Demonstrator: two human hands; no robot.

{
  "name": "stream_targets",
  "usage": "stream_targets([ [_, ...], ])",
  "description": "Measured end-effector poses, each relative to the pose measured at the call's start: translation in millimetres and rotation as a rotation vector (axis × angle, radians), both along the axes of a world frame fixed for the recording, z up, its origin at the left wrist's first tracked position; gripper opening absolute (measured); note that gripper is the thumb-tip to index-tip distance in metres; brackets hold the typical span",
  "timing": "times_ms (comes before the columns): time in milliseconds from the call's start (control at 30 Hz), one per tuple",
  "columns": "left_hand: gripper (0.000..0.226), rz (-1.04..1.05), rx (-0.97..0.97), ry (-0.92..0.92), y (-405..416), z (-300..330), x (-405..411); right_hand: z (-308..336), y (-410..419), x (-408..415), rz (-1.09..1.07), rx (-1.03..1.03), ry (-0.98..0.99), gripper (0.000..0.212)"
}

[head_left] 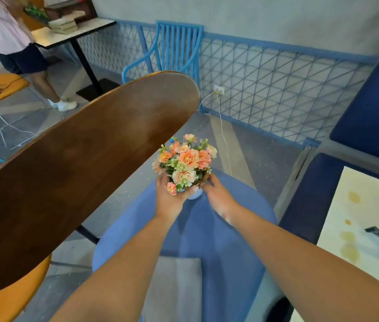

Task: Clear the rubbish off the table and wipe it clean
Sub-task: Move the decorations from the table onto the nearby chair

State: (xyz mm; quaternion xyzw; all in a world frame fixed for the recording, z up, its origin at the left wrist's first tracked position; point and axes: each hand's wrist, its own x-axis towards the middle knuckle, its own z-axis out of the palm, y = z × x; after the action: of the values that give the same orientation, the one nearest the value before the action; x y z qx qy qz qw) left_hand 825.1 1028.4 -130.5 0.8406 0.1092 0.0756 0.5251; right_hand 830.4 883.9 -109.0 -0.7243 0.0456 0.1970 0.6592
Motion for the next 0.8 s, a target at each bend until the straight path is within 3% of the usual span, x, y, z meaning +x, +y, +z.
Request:
stream_targets([
  [133, 0.076, -0.004, 0.075, 0.096, -0.9, 4.3, -5.1, 6.5, -0.8, -5.1, 0.014, -0.039, -0.009, 0.047],
  [367, 0.093, 0.000, 0.142, 0.362, -13.5, 25.1, -35.0, 21.8, -28.3, -34.3, 0.023, -0.211, 0.027, 0.055],
  [533, 0.065, -0.136, 0.289, 0.628, -36.8, 44.5, -60.4, 41.6, -65.8, -69.2, -0.081, -0.233, -0.021, 0.040],
  [667, 0.024, -0.226, 0.242, 0.529, -83.2, 72.7, -91.2, 65.1, -104.9, -107.7, -0.155, -0.250, -0.083, 0.023],
  [800, 0.020, -0.327, 0.202, 0.386, -143.7, 101.9, -125.5, 89.4, -152.1, -155.5, -0.249, -0.313, -0.178, 0.013],
])
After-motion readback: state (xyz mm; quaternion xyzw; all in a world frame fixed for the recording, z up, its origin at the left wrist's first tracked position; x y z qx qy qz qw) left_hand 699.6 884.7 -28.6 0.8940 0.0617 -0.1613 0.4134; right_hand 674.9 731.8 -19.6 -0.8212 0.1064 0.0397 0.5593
